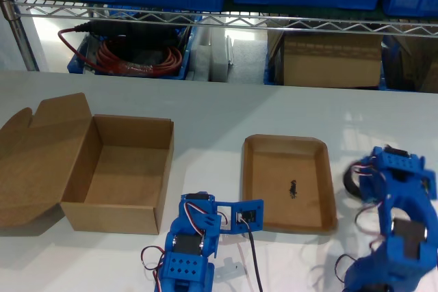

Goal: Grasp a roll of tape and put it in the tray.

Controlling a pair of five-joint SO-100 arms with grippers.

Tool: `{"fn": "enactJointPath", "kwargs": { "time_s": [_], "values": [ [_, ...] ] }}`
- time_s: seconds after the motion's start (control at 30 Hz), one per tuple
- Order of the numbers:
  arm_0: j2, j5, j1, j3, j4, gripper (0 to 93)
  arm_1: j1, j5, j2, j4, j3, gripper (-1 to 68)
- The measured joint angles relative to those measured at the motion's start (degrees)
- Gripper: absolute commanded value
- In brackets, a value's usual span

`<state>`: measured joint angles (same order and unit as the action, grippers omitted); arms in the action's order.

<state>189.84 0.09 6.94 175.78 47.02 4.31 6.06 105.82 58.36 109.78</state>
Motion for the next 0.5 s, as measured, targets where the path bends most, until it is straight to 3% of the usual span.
{"fn": "enactJointPath", "kwargs": {
  "time_s": [0.13, 0.3, 0.5],
  "values": [
    [0.0, 0.0, 0.0, 0.0, 0.0, 0.2, -9.6, 0.0, 9.9, 0.0, 0.8, 0.0],
    [0.0, 0.0, 0.0, 0.0, 0.0, 0.2, -23.4, 0.0, 8.4, 1.2, 0.3, 0.0],
    [0.0, 0.0, 0.0, 0.0, 0.0, 0.2, -27.5, 0.0, -5.1, 5.1, -6.9, 0.0]
  ]
}}
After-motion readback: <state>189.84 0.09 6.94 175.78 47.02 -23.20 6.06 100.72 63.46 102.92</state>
